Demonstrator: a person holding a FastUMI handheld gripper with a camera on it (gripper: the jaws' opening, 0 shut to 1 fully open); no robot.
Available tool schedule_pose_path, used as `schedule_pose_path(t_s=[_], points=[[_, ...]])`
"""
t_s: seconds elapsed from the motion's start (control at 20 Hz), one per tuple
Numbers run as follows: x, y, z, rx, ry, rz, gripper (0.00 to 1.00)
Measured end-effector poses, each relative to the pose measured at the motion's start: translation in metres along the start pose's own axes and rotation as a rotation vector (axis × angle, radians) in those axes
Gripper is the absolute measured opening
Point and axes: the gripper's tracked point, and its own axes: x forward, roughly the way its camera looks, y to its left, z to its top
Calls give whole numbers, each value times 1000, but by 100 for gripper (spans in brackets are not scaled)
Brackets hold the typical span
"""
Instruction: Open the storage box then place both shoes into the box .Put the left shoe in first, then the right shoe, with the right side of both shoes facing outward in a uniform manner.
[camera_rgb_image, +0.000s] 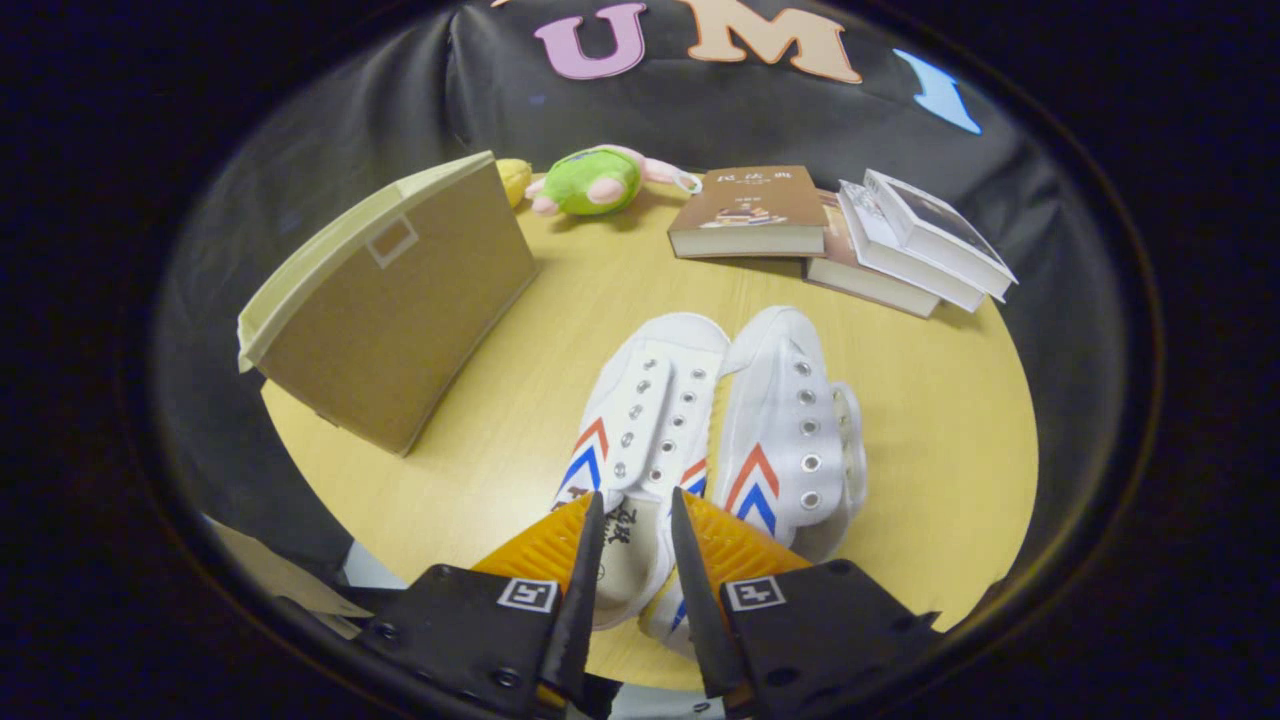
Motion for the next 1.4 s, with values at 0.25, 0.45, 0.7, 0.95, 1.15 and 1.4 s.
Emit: schedule_pose_path(t_s=[0.25,0.45,0.7,0.95,1.15,1.4], points=[[2,-6,-4,-192,9,-181,44],[8,-9,-5,-126,40,-236,35],[0,-21,-1,-170,89,-289,24],[8,-17,-6,-261,145,-297,26],[2,-19,-4,-348,116,-357,54],[26,-20,-6,-229,115,-367,48]])
